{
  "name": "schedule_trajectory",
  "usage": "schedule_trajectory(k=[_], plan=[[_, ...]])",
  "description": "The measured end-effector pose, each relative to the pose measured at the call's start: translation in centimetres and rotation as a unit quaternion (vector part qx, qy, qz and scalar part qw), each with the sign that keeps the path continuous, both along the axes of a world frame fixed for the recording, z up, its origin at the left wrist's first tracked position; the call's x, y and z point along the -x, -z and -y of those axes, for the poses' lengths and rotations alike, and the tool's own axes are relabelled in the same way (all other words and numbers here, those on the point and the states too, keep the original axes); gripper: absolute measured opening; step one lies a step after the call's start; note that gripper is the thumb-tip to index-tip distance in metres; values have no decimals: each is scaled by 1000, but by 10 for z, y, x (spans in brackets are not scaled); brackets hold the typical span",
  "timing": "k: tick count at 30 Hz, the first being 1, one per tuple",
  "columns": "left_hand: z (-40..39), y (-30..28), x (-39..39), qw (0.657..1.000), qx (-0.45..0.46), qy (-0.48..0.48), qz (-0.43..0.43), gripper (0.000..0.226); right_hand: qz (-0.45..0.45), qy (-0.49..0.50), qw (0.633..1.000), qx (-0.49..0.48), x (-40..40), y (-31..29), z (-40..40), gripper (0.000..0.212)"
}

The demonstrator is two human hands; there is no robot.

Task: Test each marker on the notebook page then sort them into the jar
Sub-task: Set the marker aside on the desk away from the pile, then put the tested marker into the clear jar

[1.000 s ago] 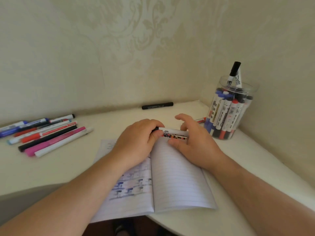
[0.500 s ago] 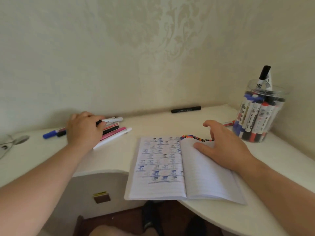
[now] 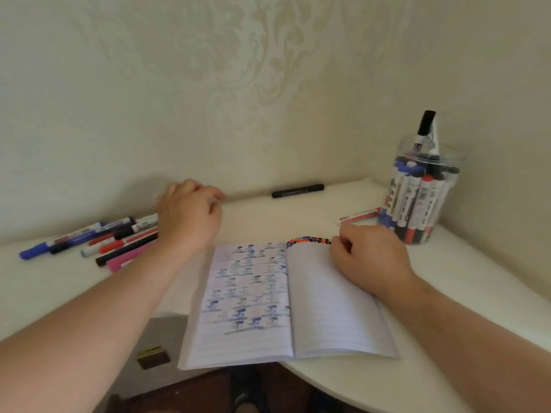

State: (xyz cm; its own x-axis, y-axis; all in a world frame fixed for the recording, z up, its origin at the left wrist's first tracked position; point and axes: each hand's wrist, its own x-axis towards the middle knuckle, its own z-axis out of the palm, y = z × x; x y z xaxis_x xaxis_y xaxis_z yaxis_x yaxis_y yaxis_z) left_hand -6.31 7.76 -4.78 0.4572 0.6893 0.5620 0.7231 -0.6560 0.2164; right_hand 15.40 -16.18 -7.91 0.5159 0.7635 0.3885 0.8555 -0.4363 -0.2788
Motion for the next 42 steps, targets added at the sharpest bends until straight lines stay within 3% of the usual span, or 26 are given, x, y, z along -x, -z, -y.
schedule_trajectory(k=[3,7,9,12,15,19,21,24,26,28,29,32,34,36,38,42], plan=[[43,0,-88,984,88,137,-69,22,-9,25,999,-37,-5,3,-1,38],[75,-1,-177,936,218,240,-137,44,25,-10,996,-90,-8,9,-3,29],[81,-1,-200,924,225,256,-173,50,39,-27,992,-119,-12,11,-2,28],[82,3,-210,925,202,254,-199,31,26,-35,991,-128,-15,11,-2,28],[74,-1,-191,945,164,243,-143,16,-20,-7,993,-119,-18,7,-1,11],[75,-19,-141,958,144,247,5,11,-91,-15,989,-114,-23,3,0,71],[93,-27,-117,953,113,276,48,10,-96,-13,988,-118,-22,0,-2,81],[119,-26,-92,927,52,366,63,21,-67,-48,982,-172,-19,1,-4,58],[123,-20,-82,909,34,414,26,45,-89,-107,970,-198,-19,-2,0,38],[117,-13,-77,908,62,413,-5,75,-189,-170,940,-228,-19,-9,6,22],[114,-10,-76,915,81,396,-7,83,-275,-194,909,-244,-20,-14,9,27],[113,-5,-78,930,101,355,-4,74,-537,-235,765,-266,-22,-26,11,32],[118,-3,-85,924,91,370,-9,60,-615,-229,717,-237,-21,-27,9,22],[124,1,-91,912,85,401,-18,39,-637,-229,701,-226,-17,-24,6,16],[127,4,-95,903,114,412,-35,16,-630,-229,699,-248,-15,-20,4,25],[127,9,-95,909,110,398,-62,17,-604,-232,710,-276,-18,-15,0,37]])
